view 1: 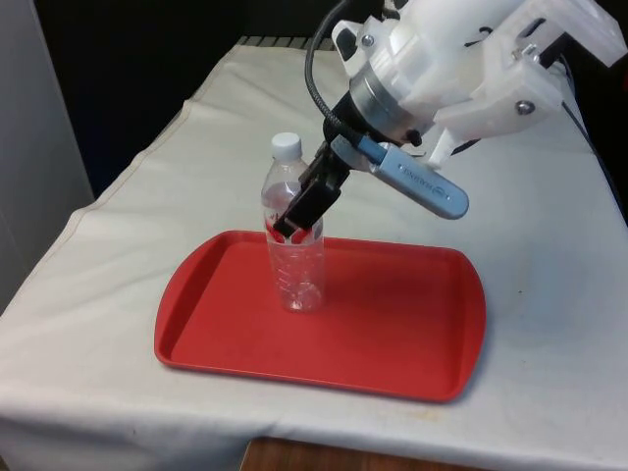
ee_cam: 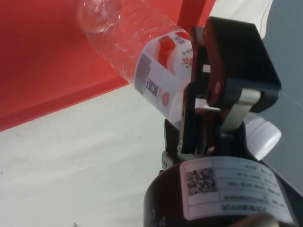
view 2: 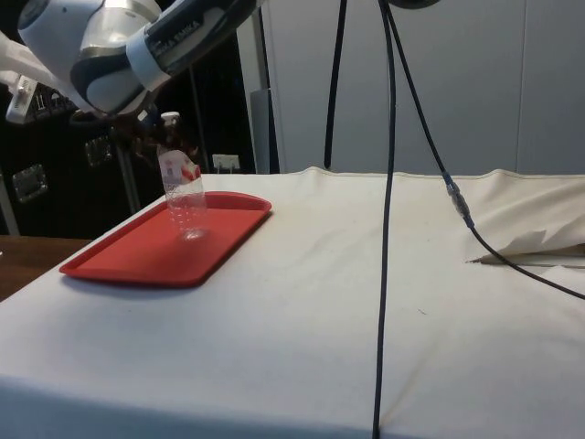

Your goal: Place the bottle upright on the tray.

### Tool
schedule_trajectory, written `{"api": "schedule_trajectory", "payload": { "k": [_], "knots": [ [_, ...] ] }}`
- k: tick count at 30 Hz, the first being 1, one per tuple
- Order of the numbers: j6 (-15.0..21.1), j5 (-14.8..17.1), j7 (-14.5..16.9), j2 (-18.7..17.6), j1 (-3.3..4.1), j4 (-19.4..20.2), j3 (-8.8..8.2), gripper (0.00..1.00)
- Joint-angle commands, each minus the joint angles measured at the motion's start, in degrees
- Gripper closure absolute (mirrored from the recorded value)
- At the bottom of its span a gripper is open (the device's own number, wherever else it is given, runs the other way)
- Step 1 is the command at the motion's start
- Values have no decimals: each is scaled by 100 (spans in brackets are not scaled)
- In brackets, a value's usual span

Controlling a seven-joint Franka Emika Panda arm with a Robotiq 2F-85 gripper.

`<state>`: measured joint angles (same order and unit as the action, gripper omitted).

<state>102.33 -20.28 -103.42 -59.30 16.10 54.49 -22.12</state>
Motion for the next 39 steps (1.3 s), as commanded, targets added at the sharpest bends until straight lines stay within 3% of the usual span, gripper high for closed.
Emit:
{"api": "schedule_trajectory", "payload": {
  "k": [1,24,39],
  "knots": [
    [-23,11,-52,17,17,-17,6,0],
    [-693,-23,-126,11,57,-504,86,0],
    [-1163,-29,-103,17,29,-882,74,0]
  ]
}}
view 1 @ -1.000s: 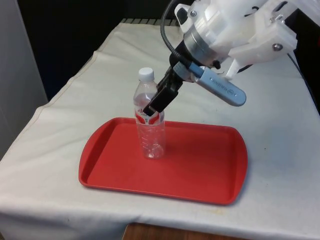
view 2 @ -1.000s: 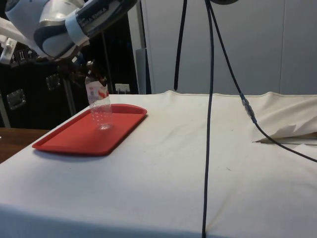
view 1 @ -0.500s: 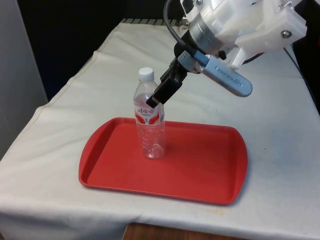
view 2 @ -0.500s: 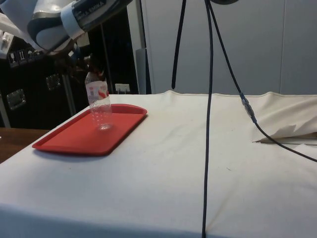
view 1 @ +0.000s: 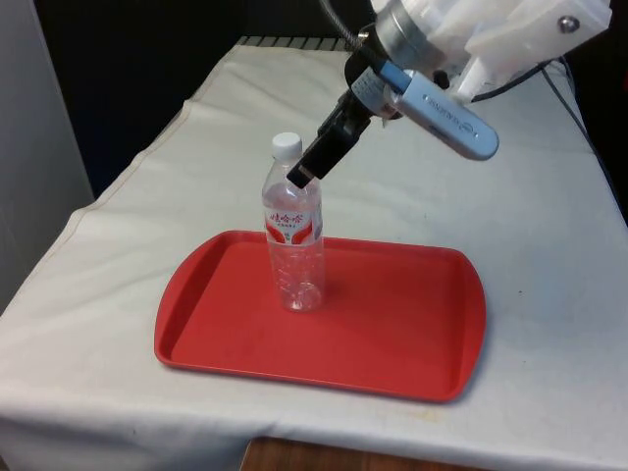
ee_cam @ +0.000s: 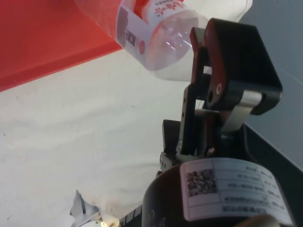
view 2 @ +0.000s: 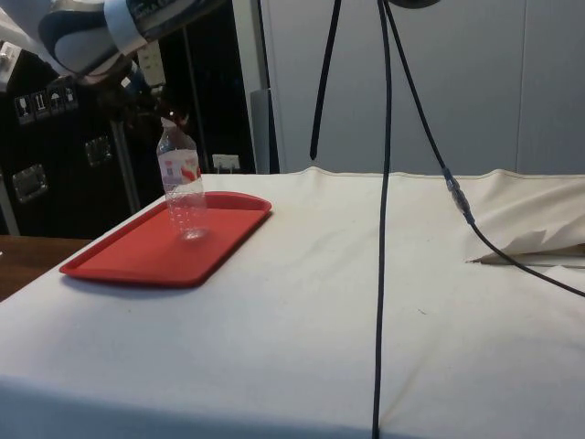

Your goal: Place the bottle upright on the tray.

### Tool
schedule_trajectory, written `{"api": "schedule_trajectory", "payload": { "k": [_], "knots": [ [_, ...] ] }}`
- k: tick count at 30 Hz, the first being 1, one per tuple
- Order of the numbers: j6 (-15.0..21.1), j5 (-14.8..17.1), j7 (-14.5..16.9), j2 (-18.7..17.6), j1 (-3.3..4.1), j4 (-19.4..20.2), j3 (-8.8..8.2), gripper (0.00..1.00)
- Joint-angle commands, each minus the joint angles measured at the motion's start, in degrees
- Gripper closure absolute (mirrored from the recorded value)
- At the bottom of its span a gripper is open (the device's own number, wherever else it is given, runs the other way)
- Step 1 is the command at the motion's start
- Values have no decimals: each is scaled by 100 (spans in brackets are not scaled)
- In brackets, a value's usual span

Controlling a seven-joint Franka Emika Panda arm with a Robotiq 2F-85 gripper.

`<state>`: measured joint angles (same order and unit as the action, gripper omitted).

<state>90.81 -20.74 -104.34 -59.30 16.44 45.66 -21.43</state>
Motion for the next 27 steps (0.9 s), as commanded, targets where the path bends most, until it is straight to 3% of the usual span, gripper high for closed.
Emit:
{"api": "schedule_trajectory", "payload": {
  "k": [1,12,27],
  "knots": [
    [-34,17,-6,17,-6,-17,0,0],
    [-275,-17,6,0,-23,-252,-6,0],
    [-716,-52,11,29,-120,-670,-6,0]
  ]
}}
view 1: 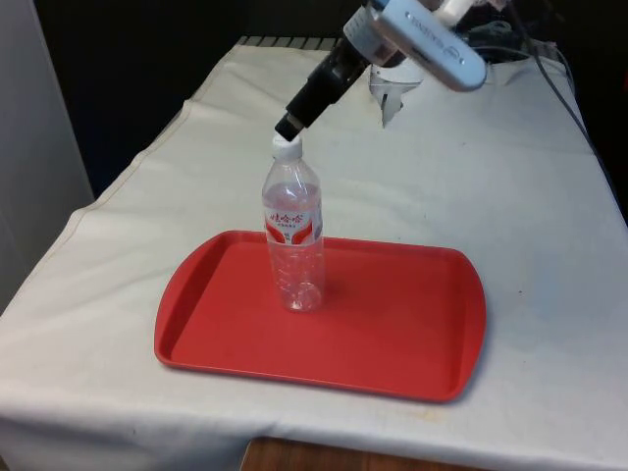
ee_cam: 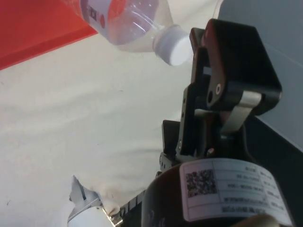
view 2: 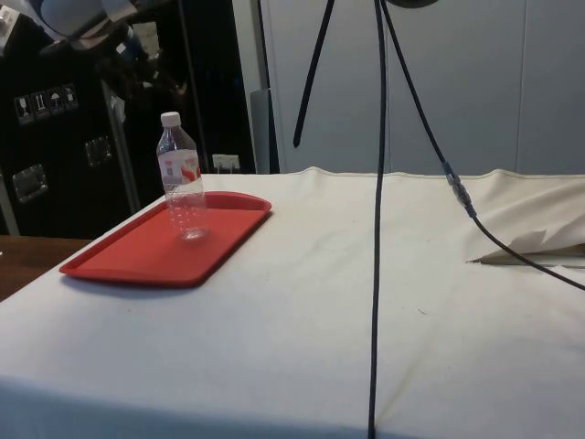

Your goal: Place the bottle upright on the tray.

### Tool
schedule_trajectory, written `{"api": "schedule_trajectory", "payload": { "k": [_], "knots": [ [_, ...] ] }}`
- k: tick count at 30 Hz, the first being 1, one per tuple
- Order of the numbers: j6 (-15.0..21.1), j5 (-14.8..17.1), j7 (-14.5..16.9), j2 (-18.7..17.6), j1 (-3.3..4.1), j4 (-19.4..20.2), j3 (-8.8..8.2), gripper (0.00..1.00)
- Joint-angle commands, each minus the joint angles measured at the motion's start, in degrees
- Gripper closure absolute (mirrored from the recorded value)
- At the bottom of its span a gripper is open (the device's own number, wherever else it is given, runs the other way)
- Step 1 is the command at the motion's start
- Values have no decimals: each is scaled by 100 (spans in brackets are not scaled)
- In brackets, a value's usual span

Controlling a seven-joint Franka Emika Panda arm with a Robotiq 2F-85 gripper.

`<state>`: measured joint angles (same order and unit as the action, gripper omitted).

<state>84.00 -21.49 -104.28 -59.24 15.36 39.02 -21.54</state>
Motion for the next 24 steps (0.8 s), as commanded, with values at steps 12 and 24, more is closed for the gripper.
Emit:
{"api": "schedule_trajectory", "payload": {
  "k": [12,24],
  "knots": [
    [-178,74,6,52,-120,-212,40,0],
    [-143,407,23,109,-298,-298,57,0]
  ]
}}
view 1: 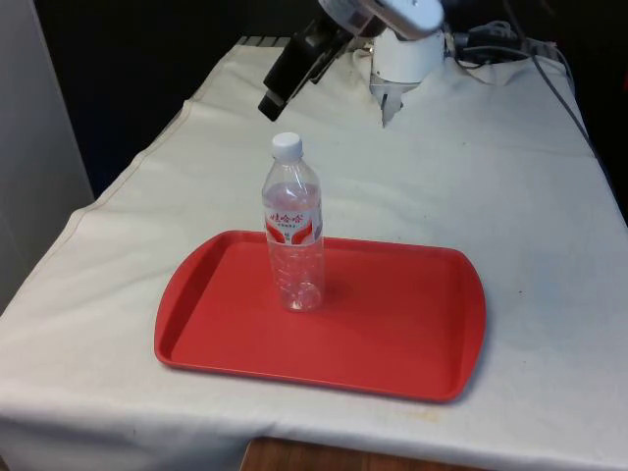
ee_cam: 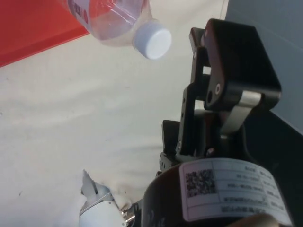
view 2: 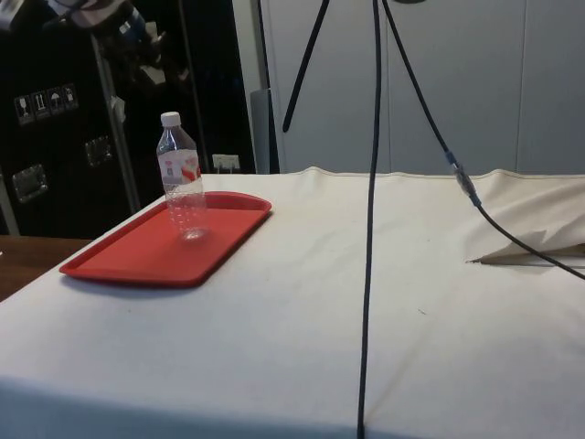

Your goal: Place the bottle upright on the tray.

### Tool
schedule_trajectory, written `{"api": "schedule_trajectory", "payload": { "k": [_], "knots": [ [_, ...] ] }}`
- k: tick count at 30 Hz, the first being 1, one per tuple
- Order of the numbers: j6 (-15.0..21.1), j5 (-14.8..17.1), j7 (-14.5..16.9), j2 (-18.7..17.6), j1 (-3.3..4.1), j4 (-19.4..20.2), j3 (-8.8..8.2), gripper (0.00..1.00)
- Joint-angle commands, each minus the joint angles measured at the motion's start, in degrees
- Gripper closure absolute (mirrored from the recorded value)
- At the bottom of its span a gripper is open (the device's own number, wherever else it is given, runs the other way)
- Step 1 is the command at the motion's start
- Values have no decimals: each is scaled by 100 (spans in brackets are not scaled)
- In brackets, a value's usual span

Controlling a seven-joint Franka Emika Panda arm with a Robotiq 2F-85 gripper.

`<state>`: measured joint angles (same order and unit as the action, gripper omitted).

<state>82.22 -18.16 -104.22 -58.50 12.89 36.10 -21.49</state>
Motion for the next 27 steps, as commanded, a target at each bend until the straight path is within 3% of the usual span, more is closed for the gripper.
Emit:
{"api": "schedule_trajectory", "payload": {
  "k": [1,8,27],
  "knots": [
    [34,97,23,34,-69,-11,52,0],
    [-11,246,52,126,-115,-23,40,0],
    [-258,292,6,338,-80,17,52,0]
  ]
}}
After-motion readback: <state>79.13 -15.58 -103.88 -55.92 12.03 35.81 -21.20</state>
